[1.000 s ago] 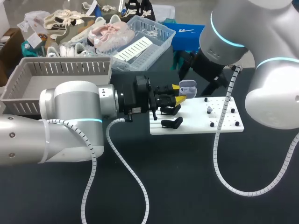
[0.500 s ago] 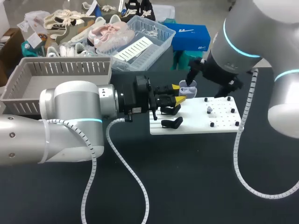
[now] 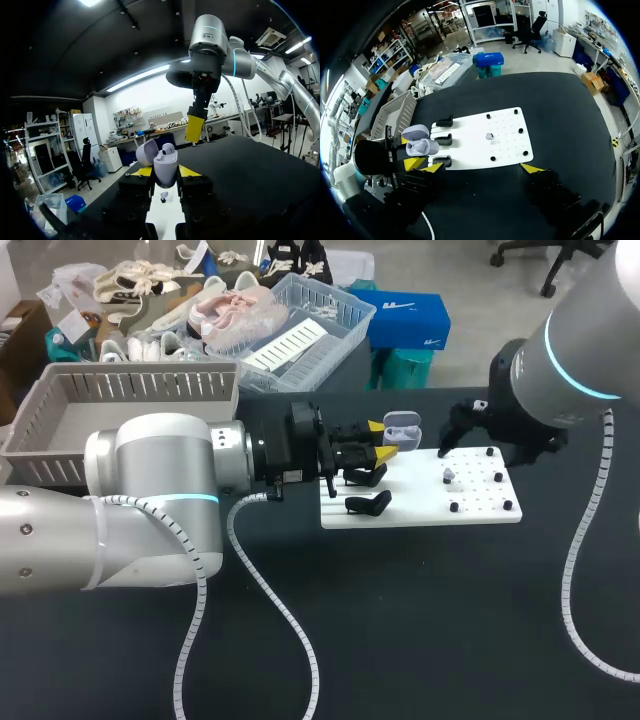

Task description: Pick up each earbud case from the left stands, insert the matching earbuds, close the lid, and place the case in the box.

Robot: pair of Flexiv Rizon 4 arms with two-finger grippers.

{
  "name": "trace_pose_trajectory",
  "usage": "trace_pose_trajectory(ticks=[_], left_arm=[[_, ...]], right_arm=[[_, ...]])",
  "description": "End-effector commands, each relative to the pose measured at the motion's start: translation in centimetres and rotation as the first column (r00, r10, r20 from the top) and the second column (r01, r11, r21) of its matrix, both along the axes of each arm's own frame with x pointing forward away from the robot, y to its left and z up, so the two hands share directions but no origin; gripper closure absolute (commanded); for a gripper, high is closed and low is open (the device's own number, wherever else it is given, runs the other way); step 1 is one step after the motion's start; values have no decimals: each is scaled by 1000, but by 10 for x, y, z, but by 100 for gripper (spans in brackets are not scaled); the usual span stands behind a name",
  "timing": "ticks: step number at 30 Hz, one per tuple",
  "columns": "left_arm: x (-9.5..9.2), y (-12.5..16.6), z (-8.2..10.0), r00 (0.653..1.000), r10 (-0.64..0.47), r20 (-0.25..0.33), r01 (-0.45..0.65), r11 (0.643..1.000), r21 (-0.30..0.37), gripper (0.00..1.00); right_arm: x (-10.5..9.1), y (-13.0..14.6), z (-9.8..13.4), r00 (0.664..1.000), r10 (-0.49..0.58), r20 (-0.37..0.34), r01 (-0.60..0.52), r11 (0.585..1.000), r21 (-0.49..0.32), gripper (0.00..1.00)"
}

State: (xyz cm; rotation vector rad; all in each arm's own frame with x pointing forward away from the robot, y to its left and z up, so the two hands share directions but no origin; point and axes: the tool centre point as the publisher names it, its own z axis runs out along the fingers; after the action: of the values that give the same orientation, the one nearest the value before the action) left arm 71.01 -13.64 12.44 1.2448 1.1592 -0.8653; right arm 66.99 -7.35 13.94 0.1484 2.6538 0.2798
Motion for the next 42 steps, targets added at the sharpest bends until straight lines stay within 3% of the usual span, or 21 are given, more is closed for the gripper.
trace_pose_trajectory(ticks=[1, 13, 15, 18, 21, 27, 36, 42], left_arm=[[0, 0, 0, 1000, 4, 2, -4, 1000, -2, 100], [0, 0, 0, 1000, 4, 2, -4, 1000, -2, 100], [0, 0, 0, 1000, 4, 2, -4, 1000, -2, 100], [0, 0, 0, 1000, 4, 2, -4, 1000, -2, 100], [0, 0, 0, 1000, 4, 2, -4, 1000, -2, 100], [0, 0, 0, 1000, 4, 2, -4, 1000, -2, 100], [0, 0, 0, 1000, 4, 2, -4, 1000, -2, 100], [0, 0, 0, 1000, 4, 2, -4, 1000, -2, 100]], right_arm=[[22, 2, -22, 1000, 0, -31, 0, 1000, 29, 9], [55, 5, -76, 987, -43, -158, 58, 994, 92, 21], [58, 3, -83, 983, -69, -173, 91, 988, 122, 25], [63, 3, -90, 980, -86, -181, 114, 981, 155, 40], [66, 5, -93, 977, -95, -190, 126, 979, 158, 45], [72, 13, -97, 970, -106, -221, 136, 983, 127, 47], [75, 17, -97, 961, -136, -240, 163, 982, 96, 43], [75, 18, -99, 953, -166, -254, 193, 978, 84, 48]])
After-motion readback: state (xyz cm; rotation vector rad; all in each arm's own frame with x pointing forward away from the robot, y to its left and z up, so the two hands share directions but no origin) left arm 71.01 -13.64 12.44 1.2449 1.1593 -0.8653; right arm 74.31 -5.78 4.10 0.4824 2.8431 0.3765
